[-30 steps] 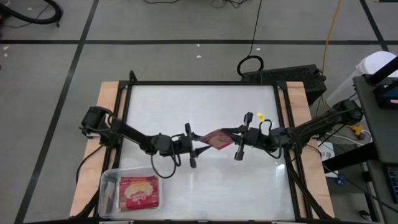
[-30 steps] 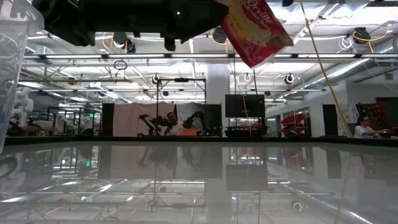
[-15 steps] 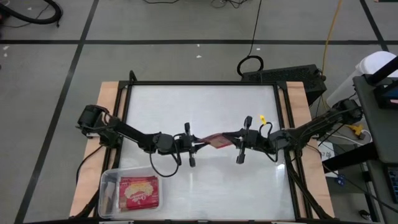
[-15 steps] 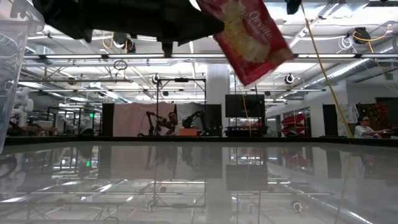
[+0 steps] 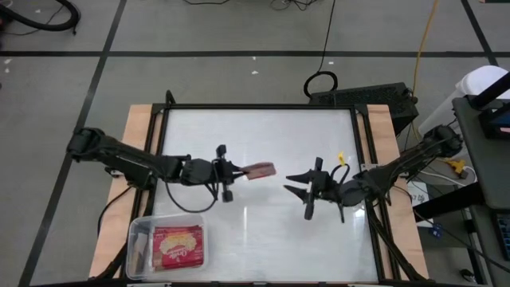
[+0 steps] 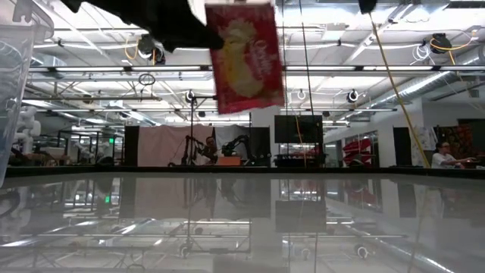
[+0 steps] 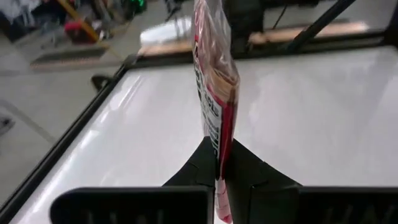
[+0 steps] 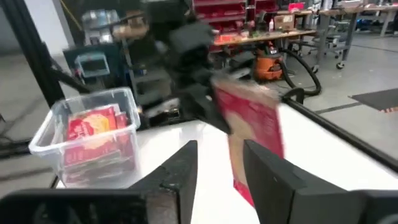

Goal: Sort popcorn bags into baskets
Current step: Put the popcorn bag into the transparent bin

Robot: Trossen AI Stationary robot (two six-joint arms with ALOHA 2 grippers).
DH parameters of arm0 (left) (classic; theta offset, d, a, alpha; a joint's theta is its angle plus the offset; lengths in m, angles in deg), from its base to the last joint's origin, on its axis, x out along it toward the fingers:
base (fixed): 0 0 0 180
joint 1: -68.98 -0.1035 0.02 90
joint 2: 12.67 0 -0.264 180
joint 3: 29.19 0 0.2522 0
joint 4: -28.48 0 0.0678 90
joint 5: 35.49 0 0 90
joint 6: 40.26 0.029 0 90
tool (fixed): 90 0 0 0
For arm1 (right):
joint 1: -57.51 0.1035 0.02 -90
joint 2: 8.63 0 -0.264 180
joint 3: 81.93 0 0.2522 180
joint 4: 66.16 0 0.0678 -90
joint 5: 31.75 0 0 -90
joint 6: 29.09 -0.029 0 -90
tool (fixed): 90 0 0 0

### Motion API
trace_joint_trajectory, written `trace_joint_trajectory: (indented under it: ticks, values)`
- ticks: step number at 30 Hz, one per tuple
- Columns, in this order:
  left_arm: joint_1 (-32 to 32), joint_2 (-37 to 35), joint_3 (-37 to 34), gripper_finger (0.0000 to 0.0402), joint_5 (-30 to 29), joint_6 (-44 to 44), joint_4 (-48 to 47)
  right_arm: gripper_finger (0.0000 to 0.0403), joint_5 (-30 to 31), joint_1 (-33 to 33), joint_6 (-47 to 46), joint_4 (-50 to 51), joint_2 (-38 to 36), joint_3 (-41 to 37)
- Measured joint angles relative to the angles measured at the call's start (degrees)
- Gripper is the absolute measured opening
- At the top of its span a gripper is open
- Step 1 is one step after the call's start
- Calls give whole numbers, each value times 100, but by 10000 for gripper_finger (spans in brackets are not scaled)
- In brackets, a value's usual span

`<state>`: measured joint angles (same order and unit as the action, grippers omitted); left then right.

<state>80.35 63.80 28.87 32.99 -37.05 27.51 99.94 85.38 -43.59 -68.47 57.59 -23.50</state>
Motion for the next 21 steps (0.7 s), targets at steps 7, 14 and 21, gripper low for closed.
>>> trace_joint_trajectory:
  ticks: [7,14,21]
  values:
    - [-285,-249,0,13,276,-81,-977,128,-343,-293,203,2543,1021,2112]
    - [-191,-193,-2,16,562,-319,-1180,128,-961,-929,574,3605,2054,3243]
    - [-101,-188,-2,15,496,-307,-1370,128,-1642,-1468,844,3667,2282,3264]
